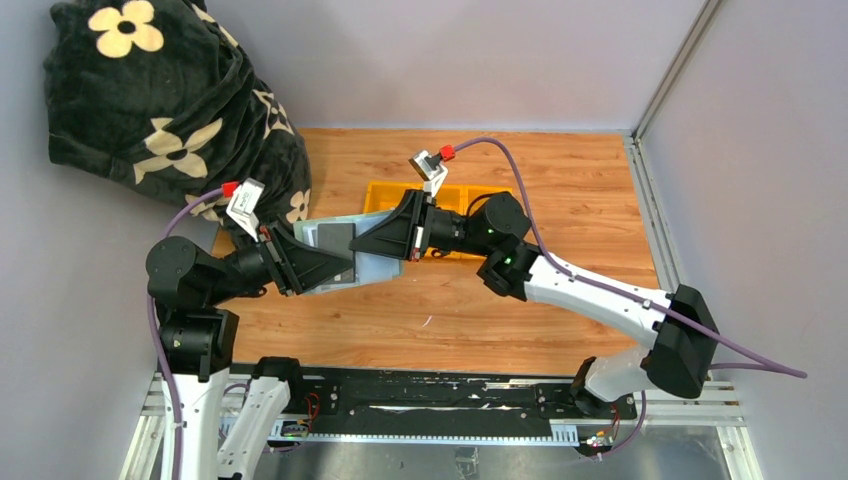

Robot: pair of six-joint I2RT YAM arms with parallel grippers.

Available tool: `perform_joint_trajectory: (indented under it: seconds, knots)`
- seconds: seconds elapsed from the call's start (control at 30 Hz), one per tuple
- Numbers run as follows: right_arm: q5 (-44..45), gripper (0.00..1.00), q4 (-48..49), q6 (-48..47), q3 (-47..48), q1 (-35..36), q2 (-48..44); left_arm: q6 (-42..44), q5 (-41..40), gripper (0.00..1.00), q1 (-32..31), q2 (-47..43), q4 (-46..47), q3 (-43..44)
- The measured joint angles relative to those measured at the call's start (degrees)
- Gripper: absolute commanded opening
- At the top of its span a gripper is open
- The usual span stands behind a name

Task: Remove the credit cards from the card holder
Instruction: Remove the credit card from the card holder.

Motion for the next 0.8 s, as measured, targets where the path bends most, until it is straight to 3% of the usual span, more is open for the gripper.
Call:
perform_joint_trajectory:
  seconds: [0.8]
  knots:
    - [2.1,0.0,-1.31,-3.37,-6.71,0.09,-8.35,-2.45,5.42,0.18,-0.22,1.88,0.68,2.01]
